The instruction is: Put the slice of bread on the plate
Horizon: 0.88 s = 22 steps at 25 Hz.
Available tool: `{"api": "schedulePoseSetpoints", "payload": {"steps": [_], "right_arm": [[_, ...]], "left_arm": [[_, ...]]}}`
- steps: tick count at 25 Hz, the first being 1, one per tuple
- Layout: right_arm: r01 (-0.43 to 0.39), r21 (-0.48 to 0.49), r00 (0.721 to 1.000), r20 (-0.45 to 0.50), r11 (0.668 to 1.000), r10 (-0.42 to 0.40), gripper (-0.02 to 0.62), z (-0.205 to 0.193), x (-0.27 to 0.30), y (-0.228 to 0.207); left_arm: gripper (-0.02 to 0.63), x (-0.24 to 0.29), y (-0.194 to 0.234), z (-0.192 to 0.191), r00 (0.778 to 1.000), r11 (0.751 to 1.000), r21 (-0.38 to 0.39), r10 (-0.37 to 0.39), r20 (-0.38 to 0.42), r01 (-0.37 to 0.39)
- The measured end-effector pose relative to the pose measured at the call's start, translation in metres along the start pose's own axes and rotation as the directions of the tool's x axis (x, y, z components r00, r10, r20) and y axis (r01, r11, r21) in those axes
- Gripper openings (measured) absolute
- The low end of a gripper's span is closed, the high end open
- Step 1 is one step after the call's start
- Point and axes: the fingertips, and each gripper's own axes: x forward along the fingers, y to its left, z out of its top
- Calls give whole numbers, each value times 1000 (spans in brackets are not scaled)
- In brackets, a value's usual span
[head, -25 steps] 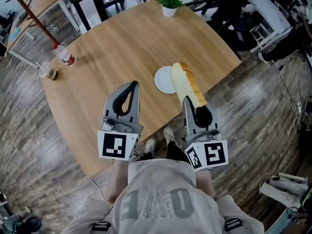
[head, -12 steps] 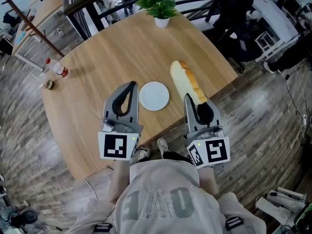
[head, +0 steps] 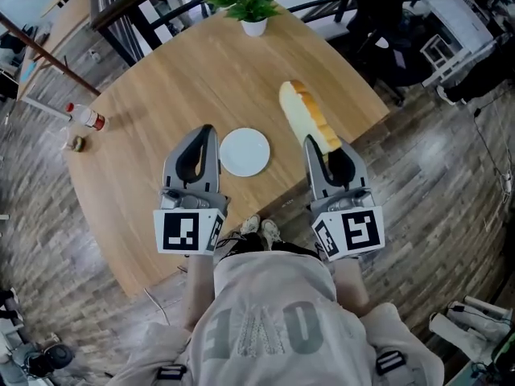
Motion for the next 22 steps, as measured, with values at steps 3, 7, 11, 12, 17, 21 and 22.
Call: {"api": "schedulePoseSetpoints", "payload": {"steps": [3,7,11,12,17,21,22], "right_arm": [[2,-16,1000,0,1000,-2,91,3,2,4],[-4,-45,1000,-3,999,4,91,5,8,13],[-28,-88,1000,-12,996,27,91,7,15,26],[-32,-107,999,-18,994,30,91,7,17,30],[-47,-291,997,-73,955,27,91,4,31,48],[-74,-495,988,-154,866,-4,91,-7,39,60],[-79,-537,987,-159,840,-9,91,-9,42,63]], "left_arm": [[6,1,4,9,1000,1000,-8,-9,25,9],[6,0,8,13,999,1000,-10,-14,38,15],[6,-3,15,11,999,1000,-24,-7,44,9],[7,-5,16,10,999,1000,-28,-7,44,8],[8,-11,18,6,999,999,-41,-10,42,12],[6,-17,22,2,999,999,-49,-3,47,5],[6,-18,24,1,999,999,-50,0,46,3]]}}
